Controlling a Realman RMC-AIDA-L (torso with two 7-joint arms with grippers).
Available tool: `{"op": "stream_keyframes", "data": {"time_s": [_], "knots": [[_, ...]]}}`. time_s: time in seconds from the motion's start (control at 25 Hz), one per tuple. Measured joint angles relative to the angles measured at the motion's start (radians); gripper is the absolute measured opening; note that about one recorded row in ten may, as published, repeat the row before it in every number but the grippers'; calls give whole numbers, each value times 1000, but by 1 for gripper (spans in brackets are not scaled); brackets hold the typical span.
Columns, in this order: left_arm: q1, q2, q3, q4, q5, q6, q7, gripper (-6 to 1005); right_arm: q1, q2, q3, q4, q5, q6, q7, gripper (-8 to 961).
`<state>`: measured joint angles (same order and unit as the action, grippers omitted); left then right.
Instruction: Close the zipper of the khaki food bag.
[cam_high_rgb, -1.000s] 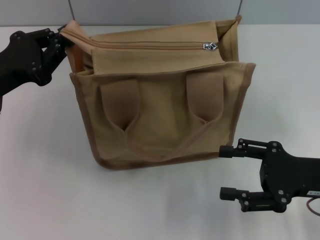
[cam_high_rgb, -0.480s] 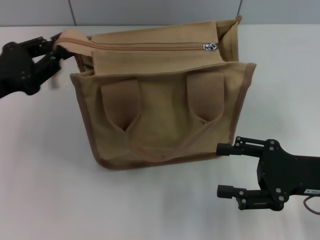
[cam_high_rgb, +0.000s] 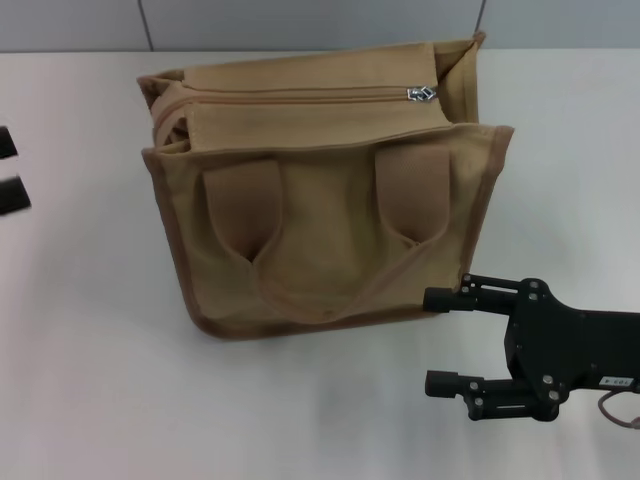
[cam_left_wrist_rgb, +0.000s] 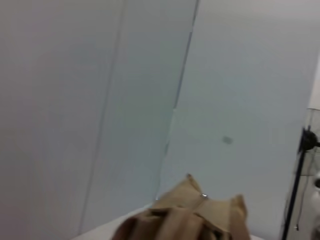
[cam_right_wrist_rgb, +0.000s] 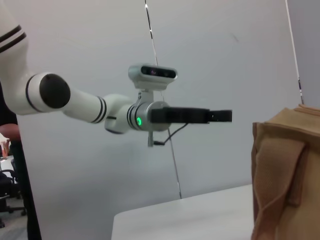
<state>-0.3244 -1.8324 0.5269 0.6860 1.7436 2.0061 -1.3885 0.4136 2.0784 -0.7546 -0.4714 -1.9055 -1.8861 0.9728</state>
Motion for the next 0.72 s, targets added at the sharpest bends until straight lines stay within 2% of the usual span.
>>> {"op": "stream_keyframes", "data": {"time_s": [0.04, 0.08, 0.12, 0.16, 0.2, 0.24, 0.28, 0.32, 0.4, 0.44, 0.72], "knots": [[11, -13, 36, -3, -13, 0, 34, 509, 2, 0, 0, 6, -1, 0, -3, 767], [25, -48, 113, -12, -24, 1, 109, 534, 9, 0, -1, 16, -1, 1, -4, 767], [25, -48, 113, -12, -24, 1, 109, 560, 9, 0, -1, 16, -1, 1, -4, 767], [25, -87, 194, -20, -22, 0, 167, 585, 18, 0, -1, 27, -2, 3, -4, 767], [25, -87, 194, -20, -22, 0, 167, 610, 18, 0, -1, 27, -2, 3, -4, 767], [22, -107, 235, -24, -21, -1, 189, 635, 22, 0, -2, 32, -2, 4, -4, 767], [10, -143, 295, -35, -10, -8, 218, 675, 24, 0, -2, 34, -3, 6, -4, 767], [10, -143, 295, -35, -10, -8, 218, 715, 24, 0, -2, 34, -3, 6, -4, 767], [-9, -171, 321, -63, 25, -20, 242, 794, 27, 0, -4, 40, -3, 14, -2, 767], [-17, -176, 322, -79, 40, -29, 252, 834, 31, 0, -17, 51, -4, 27, -2, 767], [-35, -196, 328, -196, 88, -107, 403, 834, 44, 3, -73, 75, -5, 71, -6, 767]]}}
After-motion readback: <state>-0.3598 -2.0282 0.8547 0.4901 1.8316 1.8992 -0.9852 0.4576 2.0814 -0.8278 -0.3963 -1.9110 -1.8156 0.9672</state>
